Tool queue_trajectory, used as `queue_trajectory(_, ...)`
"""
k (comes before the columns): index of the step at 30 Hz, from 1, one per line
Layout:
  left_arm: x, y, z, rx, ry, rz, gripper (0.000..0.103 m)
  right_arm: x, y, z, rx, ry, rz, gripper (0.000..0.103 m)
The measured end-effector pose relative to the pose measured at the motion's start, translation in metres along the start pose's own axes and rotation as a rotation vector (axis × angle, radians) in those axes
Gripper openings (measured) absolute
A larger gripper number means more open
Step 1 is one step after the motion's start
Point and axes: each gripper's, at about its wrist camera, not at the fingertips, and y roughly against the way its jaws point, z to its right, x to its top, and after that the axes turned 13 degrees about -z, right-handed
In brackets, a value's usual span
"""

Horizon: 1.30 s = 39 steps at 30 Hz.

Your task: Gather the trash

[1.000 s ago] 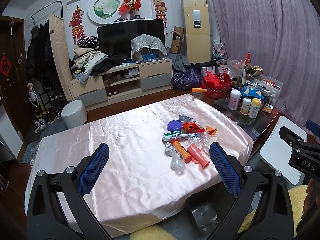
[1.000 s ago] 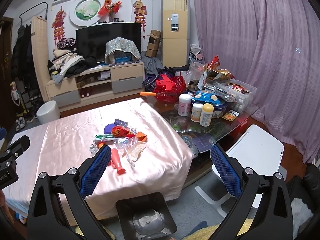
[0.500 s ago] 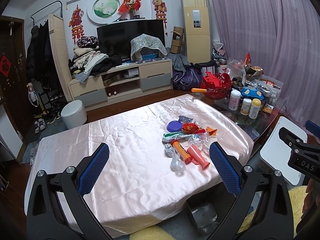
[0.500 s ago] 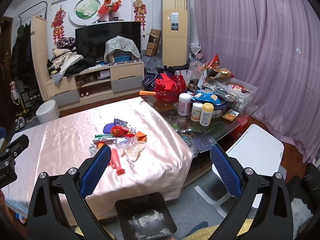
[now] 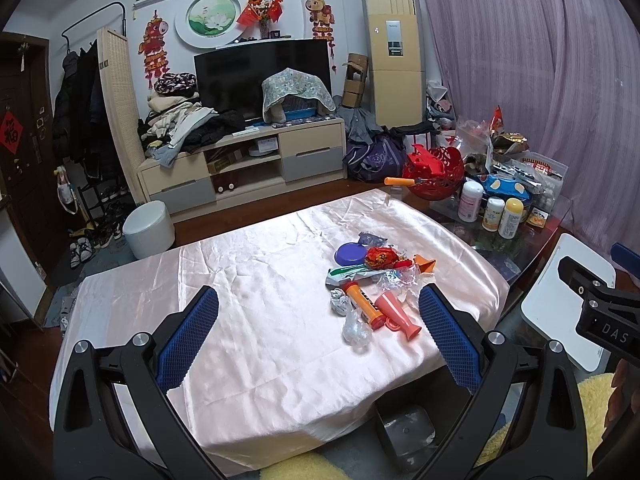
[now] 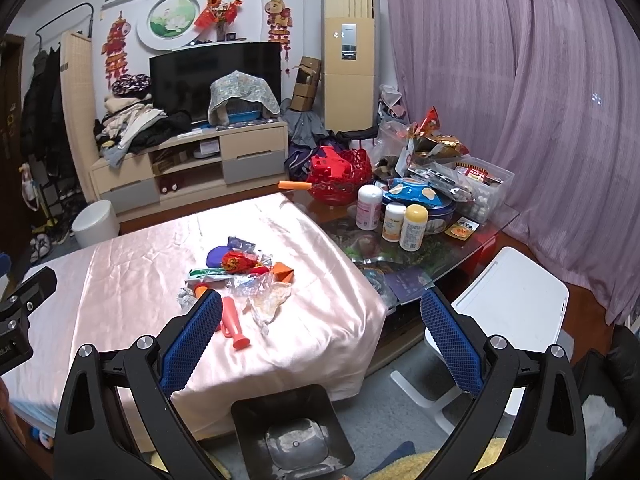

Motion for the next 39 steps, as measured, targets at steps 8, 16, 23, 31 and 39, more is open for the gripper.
queue_trajectory(8, 0.002, -0.002, 0.001, -0.001, -0.005, 0.000, 0.095, 0.001, 0.000, 0.001, 0.001, -0.001, 0.000, 0.100)
queue_trajectory(16, 0.008, 0.000, -0.002, 0.006, 0.004, 0.000, 0.095, 0.000, 0.000, 0.002, 0.001, -0.002, -0.002, 0.100)
queue_trajectory(23, 0.009, -0.007, -0.001, 0.011, 0.002, -0.003, 0.095, 0.000, 0.000, 0.003, -0.001, -0.004, -0.004, 0.100)
queue_trajectory(31, 0.005, -0.028, 0.002, 0.026, -0.001, -0.034, 0.095, 0.002, -0.014, 0.008, -0.032, -0.018, 0.010, 0.100)
queue_trajectory(39, 0.003, -0.064, 0.005, 0.031, -0.017, -0.083, 0.095, 0.006, -0.047, 0.002, -0.010, 0.018, -0.021, 0.100)
